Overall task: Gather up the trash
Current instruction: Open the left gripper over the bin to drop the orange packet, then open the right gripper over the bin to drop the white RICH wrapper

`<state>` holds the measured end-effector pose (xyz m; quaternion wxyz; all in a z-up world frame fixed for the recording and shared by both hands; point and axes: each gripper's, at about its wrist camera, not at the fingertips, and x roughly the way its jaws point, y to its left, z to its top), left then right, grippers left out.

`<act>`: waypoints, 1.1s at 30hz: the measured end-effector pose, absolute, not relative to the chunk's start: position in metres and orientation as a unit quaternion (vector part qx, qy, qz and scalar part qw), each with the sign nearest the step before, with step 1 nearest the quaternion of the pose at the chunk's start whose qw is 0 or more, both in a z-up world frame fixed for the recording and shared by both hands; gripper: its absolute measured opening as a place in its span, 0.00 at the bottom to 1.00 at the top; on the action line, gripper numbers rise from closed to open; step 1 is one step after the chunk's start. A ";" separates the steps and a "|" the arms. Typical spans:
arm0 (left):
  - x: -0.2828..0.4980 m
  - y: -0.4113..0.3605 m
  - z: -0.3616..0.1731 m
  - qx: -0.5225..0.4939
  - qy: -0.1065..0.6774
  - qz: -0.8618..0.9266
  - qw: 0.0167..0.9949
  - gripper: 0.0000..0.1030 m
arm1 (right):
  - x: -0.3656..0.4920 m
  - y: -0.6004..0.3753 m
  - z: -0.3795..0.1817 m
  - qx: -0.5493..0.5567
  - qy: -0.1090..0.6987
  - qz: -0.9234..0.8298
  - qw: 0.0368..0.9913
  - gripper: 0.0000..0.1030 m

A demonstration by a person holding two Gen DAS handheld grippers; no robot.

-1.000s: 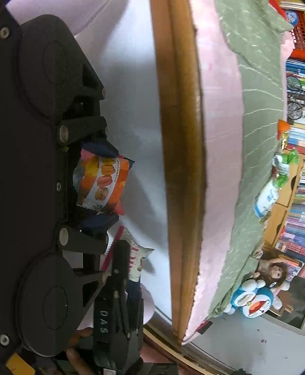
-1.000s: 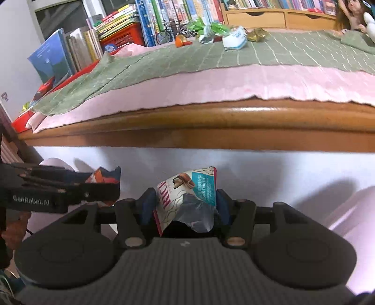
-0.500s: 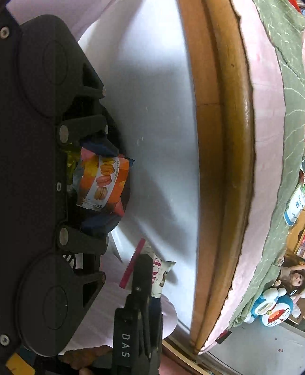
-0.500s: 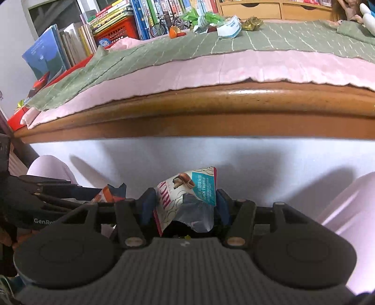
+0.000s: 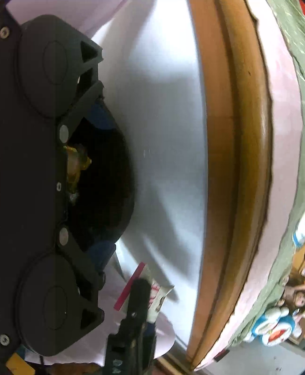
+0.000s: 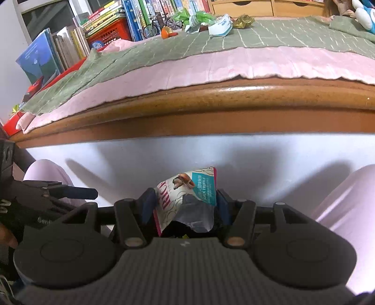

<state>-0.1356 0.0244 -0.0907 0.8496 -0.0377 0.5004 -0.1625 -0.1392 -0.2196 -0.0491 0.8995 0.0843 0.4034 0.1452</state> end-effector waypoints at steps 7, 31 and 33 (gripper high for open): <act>-0.126 0.045 -0.093 -0.053 0.512 -0.119 0.849 1.00 | -0.136 -0.210 -0.051 0.077 0.408 0.159 0.896 0.59; -0.128 0.069 -0.096 -0.088 0.516 -0.094 0.847 1.00 | -0.118 -0.178 -0.051 0.048 0.421 0.188 0.886 0.88; -0.128 0.070 -0.097 -0.089 0.519 -0.094 0.845 1.00 | -0.118 -0.178 -0.050 0.044 0.421 0.182 0.887 0.90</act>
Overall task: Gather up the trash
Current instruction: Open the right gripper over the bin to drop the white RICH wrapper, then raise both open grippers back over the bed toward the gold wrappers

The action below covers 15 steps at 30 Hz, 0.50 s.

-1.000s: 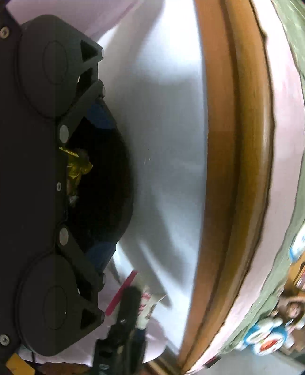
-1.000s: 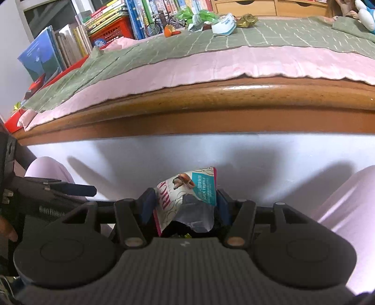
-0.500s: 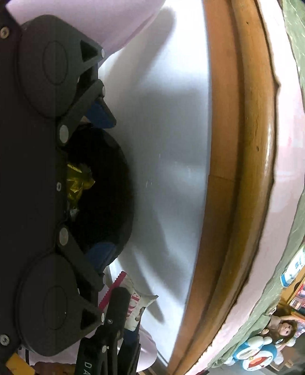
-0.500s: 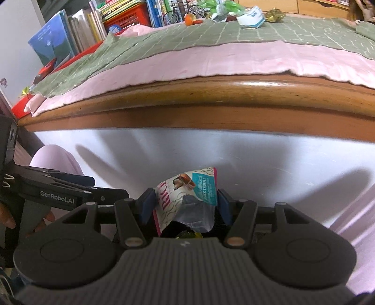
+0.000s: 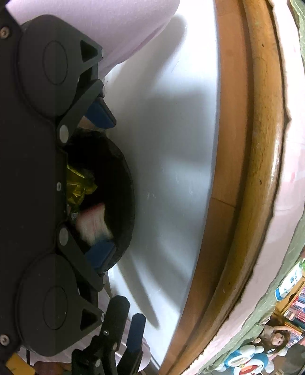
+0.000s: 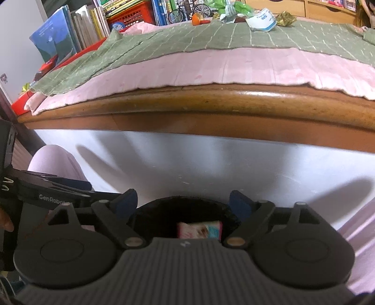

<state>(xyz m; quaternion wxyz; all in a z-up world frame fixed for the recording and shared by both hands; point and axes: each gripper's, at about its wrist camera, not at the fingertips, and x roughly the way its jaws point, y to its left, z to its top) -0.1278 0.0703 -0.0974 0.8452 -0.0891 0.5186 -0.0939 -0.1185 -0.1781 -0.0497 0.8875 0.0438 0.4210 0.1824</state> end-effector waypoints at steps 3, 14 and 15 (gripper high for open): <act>-0.126 0.069 -0.098 -0.089 0.526 -0.096 0.840 1.00 | -0.117 -0.183 -0.048 0.055 0.426 0.172 0.887 0.94; -0.132 0.074 -0.068 -0.085 0.497 -0.122 0.855 1.00 | -0.120 -0.200 -0.021 0.065 0.396 0.156 0.903 1.00; -0.133 0.074 -0.063 -0.086 0.493 -0.125 0.857 1.00 | -0.120 -0.201 -0.019 0.066 0.394 0.154 0.904 1.00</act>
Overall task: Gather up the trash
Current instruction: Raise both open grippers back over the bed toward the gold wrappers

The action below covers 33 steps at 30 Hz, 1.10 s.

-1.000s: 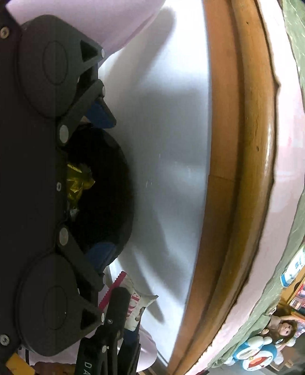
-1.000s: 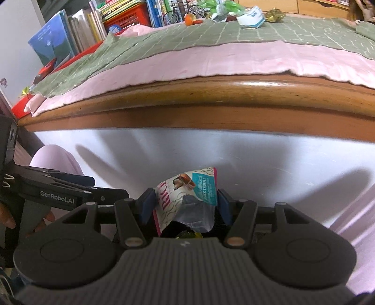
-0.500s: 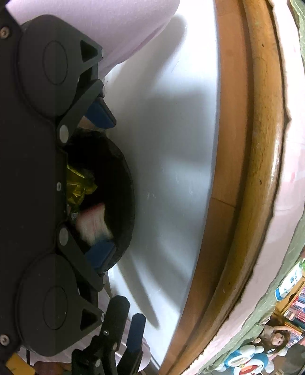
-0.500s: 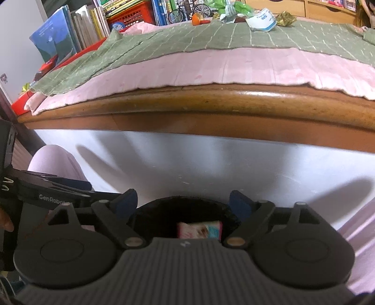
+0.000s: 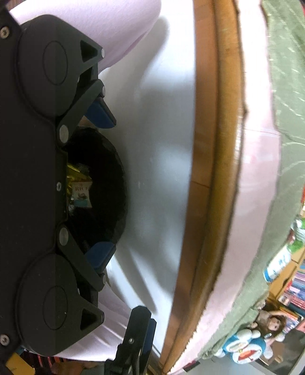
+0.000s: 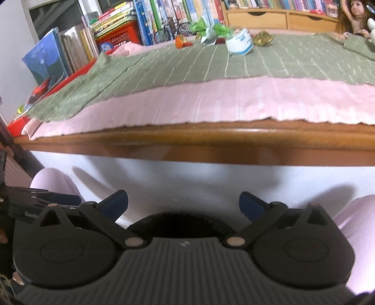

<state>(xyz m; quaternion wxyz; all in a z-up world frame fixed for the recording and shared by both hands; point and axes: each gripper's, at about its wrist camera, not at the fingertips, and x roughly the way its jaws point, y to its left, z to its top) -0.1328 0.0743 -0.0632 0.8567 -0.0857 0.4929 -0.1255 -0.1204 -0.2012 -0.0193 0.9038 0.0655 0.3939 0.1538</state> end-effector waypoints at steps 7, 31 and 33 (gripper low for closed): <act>-0.144 0.074 -0.027 -0.063 0.462 -0.149 0.872 1.00 | -0.125 -0.204 -0.002 0.059 0.374 0.149 0.913 1.00; -0.053 0.080 0.092 -0.018 0.320 -0.161 0.934 1.00 | -0.048 -0.265 0.067 0.075 0.247 0.079 0.963 1.00; -0.026 0.079 0.098 -0.010 0.304 -0.147 0.941 1.00 | -0.034 -0.271 0.070 0.069 0.236 0.068 0.967 1.00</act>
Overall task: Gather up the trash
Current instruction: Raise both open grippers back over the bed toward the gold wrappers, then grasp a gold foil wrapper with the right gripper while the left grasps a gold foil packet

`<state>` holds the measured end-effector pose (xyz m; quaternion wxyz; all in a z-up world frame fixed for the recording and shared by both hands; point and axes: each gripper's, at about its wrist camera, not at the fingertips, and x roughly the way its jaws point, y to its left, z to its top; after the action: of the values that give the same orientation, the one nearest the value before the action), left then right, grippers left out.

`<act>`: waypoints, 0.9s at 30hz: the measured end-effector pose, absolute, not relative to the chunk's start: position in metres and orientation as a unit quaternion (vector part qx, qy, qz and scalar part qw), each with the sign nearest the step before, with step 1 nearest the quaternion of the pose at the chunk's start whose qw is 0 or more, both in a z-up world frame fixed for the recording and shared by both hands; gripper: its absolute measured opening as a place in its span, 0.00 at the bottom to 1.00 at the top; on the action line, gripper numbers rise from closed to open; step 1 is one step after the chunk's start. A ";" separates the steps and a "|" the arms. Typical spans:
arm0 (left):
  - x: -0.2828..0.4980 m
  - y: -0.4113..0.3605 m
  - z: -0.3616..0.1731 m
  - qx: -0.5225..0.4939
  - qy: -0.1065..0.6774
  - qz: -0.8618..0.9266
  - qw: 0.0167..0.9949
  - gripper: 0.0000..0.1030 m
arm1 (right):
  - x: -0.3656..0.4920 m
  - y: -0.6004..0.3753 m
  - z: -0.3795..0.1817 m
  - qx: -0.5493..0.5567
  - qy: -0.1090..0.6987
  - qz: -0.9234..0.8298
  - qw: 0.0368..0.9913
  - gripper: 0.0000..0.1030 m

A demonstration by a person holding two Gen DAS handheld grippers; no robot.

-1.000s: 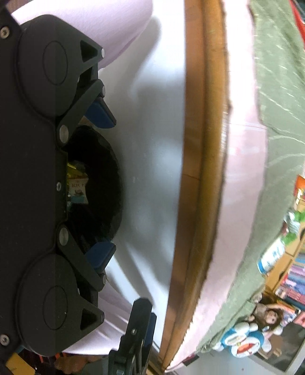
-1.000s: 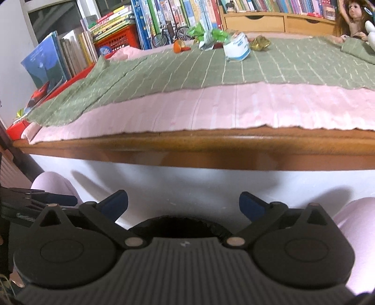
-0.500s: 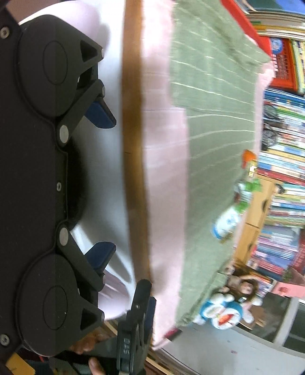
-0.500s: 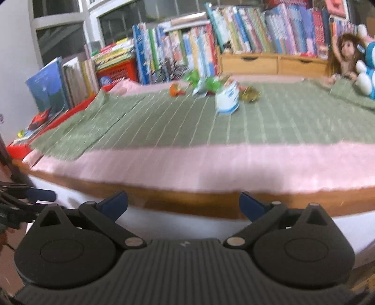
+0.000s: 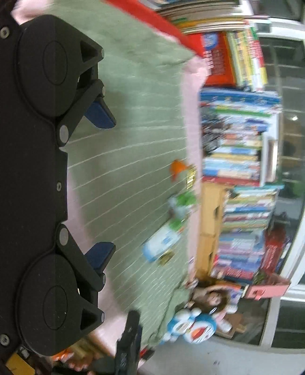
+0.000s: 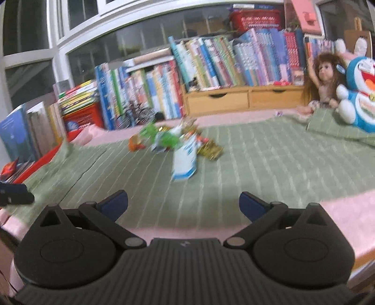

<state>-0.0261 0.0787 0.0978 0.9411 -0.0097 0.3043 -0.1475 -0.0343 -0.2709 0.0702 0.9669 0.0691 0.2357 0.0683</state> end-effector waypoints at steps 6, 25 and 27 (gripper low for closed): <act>0.056 0.078 0.115 0.022 0.280 -0.128 0.951 1.00 | 0.017 -0.294 0.079 0.059 0.217 0.028 0.974 0.89; 0.333 0.030 0.058 0.060 0.336 -0.160 0.926 1.00 | 0.157 -0.293 0.022 -0.009 0.303 0.051 0.951 0.74; 0.347 0.018 0.053 0.083 0.320 -0.179 0.927 1.00 | 0.160 -0.293 0.021 -0.011 0.302 0.051 0.952 0.74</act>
<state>0.3470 0.0184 0.0529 0.9266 0.0825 0.3203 -0.1791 0.1599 -0.2930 0.0211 0.9520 -0.0105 0.3018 0.0511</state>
